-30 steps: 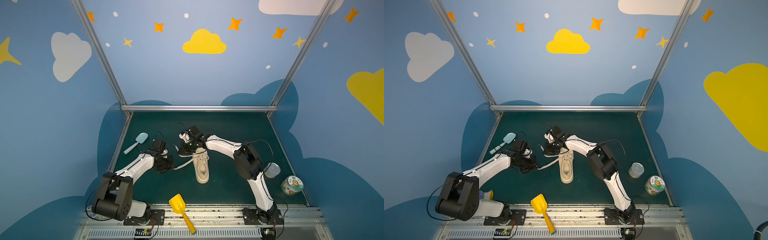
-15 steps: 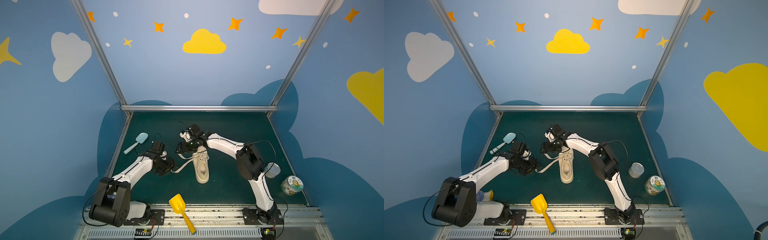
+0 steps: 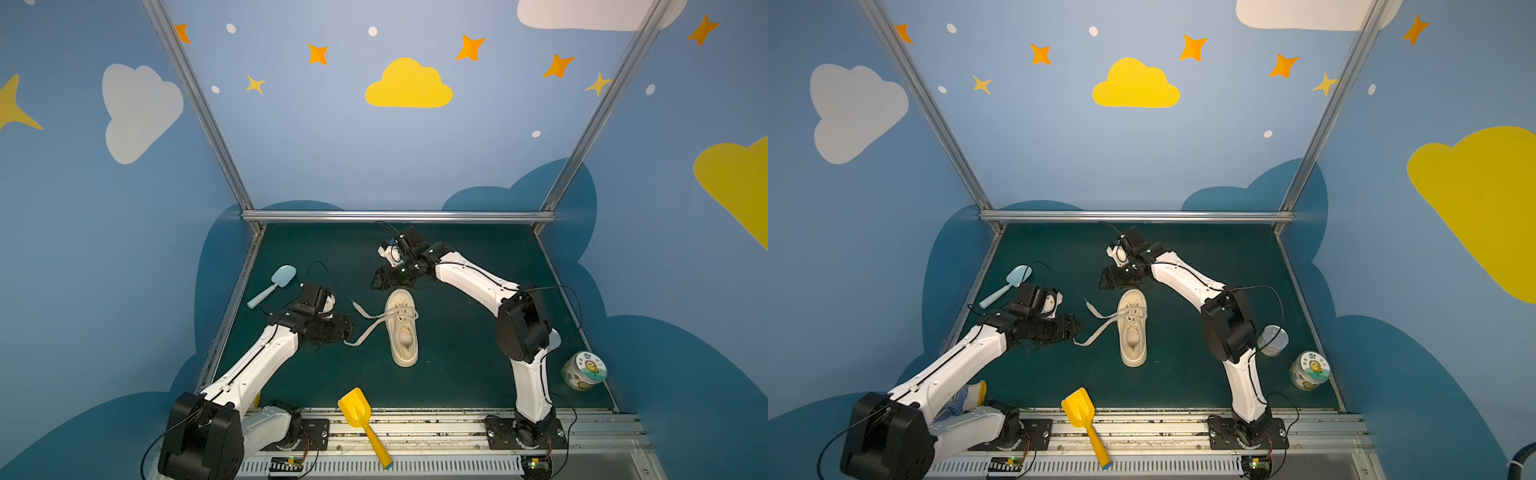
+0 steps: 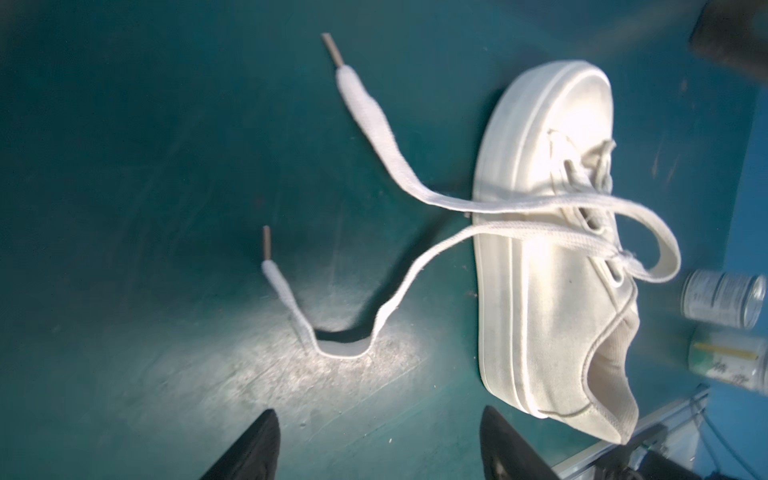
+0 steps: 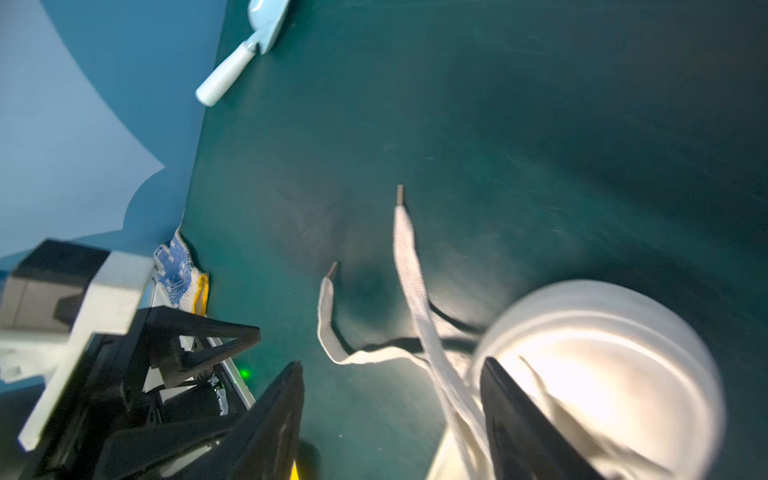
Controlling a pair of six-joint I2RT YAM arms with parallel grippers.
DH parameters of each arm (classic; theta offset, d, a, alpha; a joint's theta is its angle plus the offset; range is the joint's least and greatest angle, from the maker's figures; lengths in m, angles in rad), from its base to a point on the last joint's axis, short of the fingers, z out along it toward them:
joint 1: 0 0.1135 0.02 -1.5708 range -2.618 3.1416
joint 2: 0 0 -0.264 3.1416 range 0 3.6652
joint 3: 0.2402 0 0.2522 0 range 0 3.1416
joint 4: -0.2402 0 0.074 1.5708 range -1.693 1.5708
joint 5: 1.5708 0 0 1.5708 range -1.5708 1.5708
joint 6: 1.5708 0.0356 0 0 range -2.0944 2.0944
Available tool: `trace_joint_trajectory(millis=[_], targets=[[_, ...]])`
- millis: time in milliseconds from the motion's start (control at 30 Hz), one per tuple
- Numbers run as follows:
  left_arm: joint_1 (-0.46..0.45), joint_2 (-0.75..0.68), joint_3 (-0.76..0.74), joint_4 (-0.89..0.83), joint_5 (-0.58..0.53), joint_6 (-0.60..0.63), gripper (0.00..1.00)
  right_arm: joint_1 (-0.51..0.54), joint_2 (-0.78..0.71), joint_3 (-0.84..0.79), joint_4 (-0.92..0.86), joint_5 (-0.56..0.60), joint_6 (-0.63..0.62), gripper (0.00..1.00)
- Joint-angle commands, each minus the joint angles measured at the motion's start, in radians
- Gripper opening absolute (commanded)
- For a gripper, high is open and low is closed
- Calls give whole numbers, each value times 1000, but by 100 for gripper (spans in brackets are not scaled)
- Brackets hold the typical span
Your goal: Tie the shoes
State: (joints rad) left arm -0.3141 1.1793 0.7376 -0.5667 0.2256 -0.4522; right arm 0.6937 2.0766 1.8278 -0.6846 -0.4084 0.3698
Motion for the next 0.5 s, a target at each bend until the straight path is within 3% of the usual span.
trace_joint_trajectory(millis=[0,167,467], targets=[[-66,51,39,63,-6,150,76,-49,-35,35,-207,33,-41,65],[-130,167,84,127,62,302,75,-94,-80,0,-293,22,-76,61],[-137,416,223,143,112,357,72,-167,-216,-177,-249,10,-83,58]])
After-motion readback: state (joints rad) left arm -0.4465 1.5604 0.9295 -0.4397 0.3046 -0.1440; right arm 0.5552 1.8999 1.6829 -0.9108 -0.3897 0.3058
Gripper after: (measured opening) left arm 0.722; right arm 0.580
